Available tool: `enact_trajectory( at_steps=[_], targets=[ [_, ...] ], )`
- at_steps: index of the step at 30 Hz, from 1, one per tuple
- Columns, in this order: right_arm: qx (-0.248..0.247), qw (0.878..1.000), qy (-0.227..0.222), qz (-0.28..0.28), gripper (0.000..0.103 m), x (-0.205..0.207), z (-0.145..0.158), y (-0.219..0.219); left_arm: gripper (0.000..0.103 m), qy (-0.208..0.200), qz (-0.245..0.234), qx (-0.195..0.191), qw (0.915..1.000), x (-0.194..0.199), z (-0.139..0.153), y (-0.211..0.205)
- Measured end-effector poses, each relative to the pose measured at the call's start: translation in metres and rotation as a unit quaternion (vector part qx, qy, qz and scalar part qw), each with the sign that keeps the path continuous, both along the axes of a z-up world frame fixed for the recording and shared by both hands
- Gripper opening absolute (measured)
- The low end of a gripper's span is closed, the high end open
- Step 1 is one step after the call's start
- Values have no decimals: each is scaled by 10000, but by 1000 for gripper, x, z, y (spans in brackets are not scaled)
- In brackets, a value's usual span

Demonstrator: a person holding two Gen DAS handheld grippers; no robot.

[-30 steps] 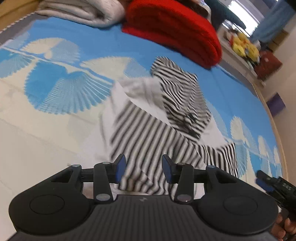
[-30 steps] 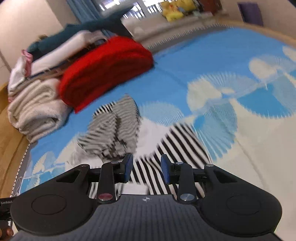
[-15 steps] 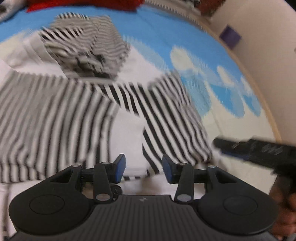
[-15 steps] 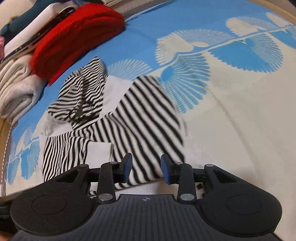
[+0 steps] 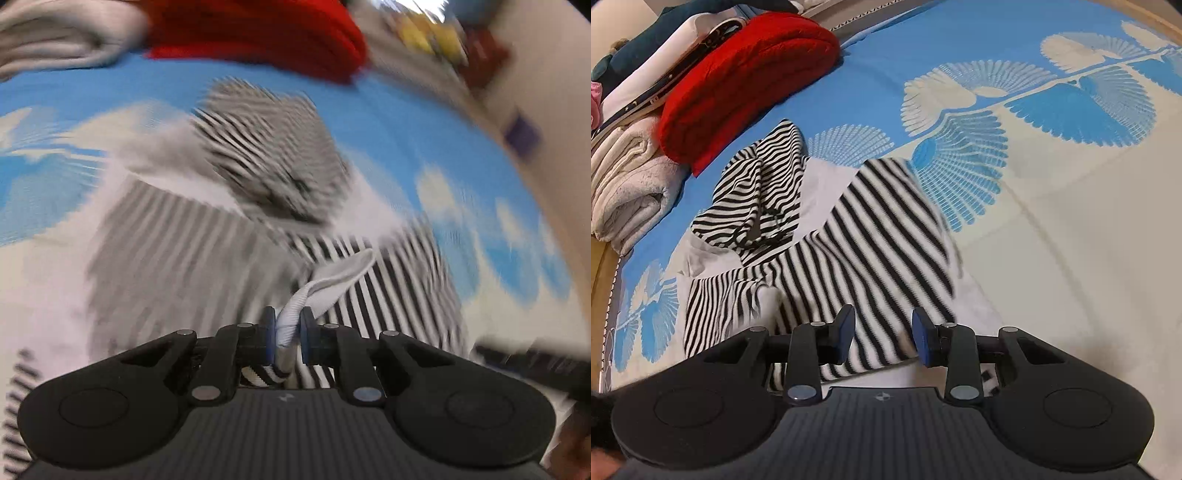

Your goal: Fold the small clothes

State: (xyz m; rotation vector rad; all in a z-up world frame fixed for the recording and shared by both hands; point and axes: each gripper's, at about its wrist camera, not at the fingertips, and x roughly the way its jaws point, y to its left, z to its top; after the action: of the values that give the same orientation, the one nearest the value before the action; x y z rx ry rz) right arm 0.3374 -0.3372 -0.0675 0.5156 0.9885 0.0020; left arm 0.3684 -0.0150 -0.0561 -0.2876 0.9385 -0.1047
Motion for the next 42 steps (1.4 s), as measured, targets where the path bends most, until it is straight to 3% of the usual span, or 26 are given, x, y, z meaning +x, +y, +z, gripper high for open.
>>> enact_trajectory(
  at_steps=[4,7,9,12,15,17,19,21,23,24,25,26,28,30,32,36,39,42],
  targets=[
    [-22,10000,50,79,36,5,-2,18,17,-54,1060,-470,9932,-25,25,80],
    [-57,9999,52,153,36,8,-2,29,36,56,1389,-627,9883,-23,28,122],
    [-54,9998,19,200,36,10,0,34,36,109,1506,-760,9856,-14,24,141],
    [-104,9996,-27,261,36,11,1,39,36,181,1322,-799,9878,2,15,149],
    [-134,9996,10,257,36,12,-3,41,36,570,1073,-1084,9867,12,-8,146],
    [-147,9996,52,255,36,13,-5,42,51,916,920,-1183,9845,15,-30,140],
    [-174,9994,88,274,36,14,-8,42,53,1312,882,-804,9841,19,-45,131],
    [-172,9994,110,276,36,15,-9,43,53,1383,751,-477,9864,20,-50,121],
    [-143,9995,110,272,36,17,-9,44,48,1366,644,-431,9876,20,-52,116],
    [-136,9995,112,269,36,18,-9,44,41,1350,599,-417,9882,20,-51,115],
    [-128,9995,111,264,36,19,-9,45,12,1295,513,-399,9895,20,-48,114],
    [-114,9996,106,256,36,20,-9,46,1,1164,411,-253,9920,19,-43,112],
    [-92,9996,92,243,36,22,-9,48,1,597,328,209,9975,14,-24,110],
    [-81,9997,47,224,36,23,-12,48,1,205,409,146,9988,10,-8,117],
    [-120,9997,106,162,36,24,-18,48,1,344,547,230,9976,9,-9,122],
    [-125,9991,411,51,36,27,-36,45,1,1028,617,555,9912,12,-33,119],
    [-198,9984,527,-28,36,29,-43,44,2,536,550,581,9954,10,-16,113],
    [-243,9981,563,-71,36,31,-43,42,6,200,276,297,9990,12,-6,104]
  ],
)
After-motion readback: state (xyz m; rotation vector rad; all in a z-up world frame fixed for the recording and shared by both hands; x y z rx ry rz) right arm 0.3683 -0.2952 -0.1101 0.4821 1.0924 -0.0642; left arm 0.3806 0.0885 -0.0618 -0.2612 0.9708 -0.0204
